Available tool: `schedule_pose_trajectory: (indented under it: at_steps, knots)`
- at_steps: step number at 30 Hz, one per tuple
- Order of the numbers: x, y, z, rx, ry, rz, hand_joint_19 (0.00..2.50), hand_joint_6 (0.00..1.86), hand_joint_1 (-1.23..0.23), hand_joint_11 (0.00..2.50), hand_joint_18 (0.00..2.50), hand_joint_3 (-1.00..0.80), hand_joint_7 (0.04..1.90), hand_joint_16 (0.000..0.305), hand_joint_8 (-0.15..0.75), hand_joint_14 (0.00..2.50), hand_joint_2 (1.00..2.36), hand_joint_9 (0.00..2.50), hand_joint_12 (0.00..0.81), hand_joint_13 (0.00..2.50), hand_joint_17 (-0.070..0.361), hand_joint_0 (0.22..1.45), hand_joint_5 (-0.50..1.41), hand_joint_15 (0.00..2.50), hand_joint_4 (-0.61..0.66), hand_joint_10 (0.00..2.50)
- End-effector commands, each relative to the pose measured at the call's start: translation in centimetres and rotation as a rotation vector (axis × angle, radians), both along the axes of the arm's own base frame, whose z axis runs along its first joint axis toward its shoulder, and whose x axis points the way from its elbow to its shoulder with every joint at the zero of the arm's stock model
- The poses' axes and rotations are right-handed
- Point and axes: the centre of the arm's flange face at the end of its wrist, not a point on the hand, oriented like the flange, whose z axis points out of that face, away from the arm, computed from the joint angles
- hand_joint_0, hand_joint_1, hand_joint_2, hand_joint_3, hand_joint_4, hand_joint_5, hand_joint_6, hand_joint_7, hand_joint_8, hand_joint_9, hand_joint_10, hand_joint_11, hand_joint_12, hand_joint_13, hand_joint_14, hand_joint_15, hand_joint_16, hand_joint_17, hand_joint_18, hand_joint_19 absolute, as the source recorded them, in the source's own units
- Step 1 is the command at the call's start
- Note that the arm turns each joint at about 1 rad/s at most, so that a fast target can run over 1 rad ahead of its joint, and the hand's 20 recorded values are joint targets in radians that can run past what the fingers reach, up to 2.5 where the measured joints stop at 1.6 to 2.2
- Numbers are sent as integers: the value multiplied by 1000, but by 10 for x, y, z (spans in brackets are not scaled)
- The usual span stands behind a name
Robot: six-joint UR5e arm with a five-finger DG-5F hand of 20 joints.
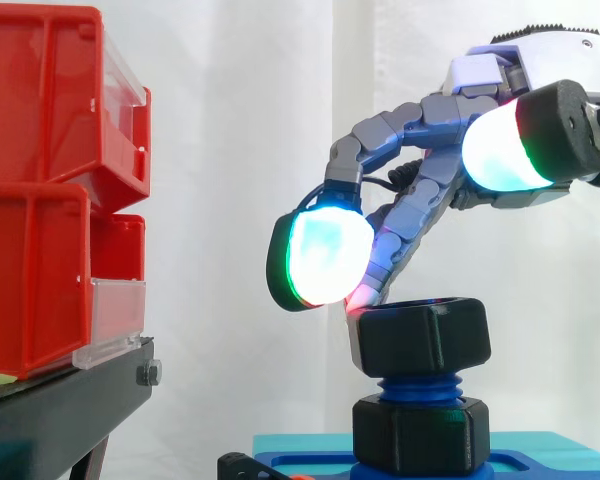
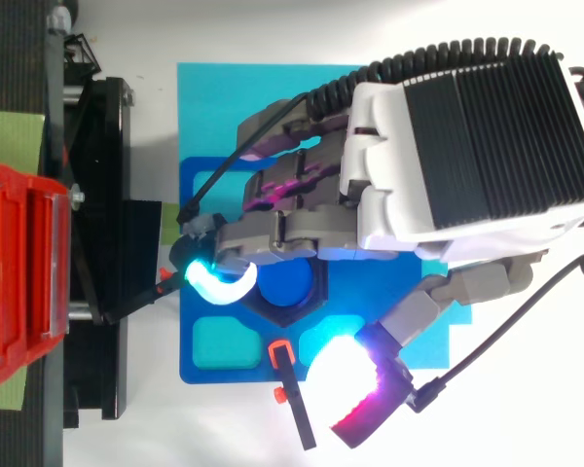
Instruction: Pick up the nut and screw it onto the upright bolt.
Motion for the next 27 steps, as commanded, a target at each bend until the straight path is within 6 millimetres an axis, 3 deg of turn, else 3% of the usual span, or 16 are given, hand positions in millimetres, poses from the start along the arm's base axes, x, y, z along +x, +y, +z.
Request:
schedule_pose_trajectory:
  at_steps: [1,3,21,27]
  knots:
    - [0,0,0,0,0,0,236,504,-378,336,514,-500,865,33,265,7,1000,1176,336,863,74,498,-83,209,172,9]
    - [0,0,0,0,0,0,230,504,-379,572,539,-500,915,32,255,10,1000,1293,337,903,72,501,-79,238,158,16]
    - [-3,-12,-2,-4,19,-15,238,505,-383,1109,622,-500,1129,31,213,12,1000,1533,346,1061,70,510,-62,367,84,22]
    - [-7,-25,-4,-11,36,-30,248,505,-379,1446,657,-500,1151,31,162,15,1000,1670,348,1143,69,515,-61,450,72,24]
